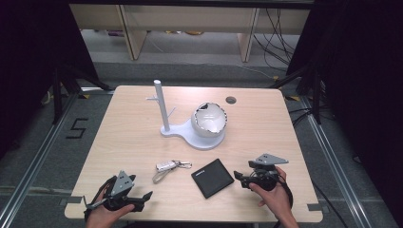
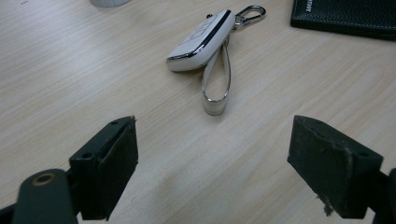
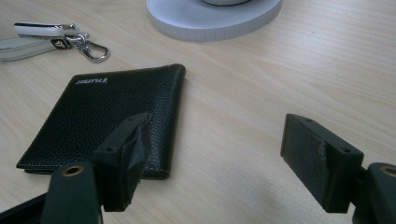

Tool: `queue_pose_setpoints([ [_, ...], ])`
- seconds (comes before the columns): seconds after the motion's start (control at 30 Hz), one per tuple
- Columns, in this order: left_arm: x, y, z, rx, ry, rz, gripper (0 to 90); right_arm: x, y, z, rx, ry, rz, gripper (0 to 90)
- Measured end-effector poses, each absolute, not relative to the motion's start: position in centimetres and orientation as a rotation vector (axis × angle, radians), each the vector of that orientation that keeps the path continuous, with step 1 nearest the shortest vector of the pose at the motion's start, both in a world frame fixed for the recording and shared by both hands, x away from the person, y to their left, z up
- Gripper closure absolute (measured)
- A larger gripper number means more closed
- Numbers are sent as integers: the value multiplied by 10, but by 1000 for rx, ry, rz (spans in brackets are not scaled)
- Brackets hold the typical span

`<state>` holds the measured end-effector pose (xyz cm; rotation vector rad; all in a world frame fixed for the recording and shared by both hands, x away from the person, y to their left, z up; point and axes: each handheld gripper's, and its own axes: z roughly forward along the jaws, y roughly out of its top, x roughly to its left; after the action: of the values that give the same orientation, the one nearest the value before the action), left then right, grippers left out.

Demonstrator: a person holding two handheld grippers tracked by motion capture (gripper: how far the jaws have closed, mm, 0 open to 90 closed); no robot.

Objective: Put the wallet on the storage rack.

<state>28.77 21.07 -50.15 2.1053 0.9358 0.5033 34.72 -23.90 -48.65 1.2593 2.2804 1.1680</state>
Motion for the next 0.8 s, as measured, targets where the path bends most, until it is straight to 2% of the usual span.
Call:
queue_pose_setpoints([
  [0.13,288,203,-502,2081,958,485,148,348,-240,-488,1263,2296,1190,270],
  [0.3,287,191,-505,2116,893,479,175,350,-240,-488,1290,2287,1217,285],
  [0.4,285,178,-504,2099,857,400,240,351,-239,-487,1288,2294,1212,286],
  [0.57,284,159,-505,2122,790,385,328,357,-237,-488,1333,2299,1274,298],
  [0.8,286,143,-506,2151,711,365,517,358,-230,-488,1333,2318,1276,297],
])
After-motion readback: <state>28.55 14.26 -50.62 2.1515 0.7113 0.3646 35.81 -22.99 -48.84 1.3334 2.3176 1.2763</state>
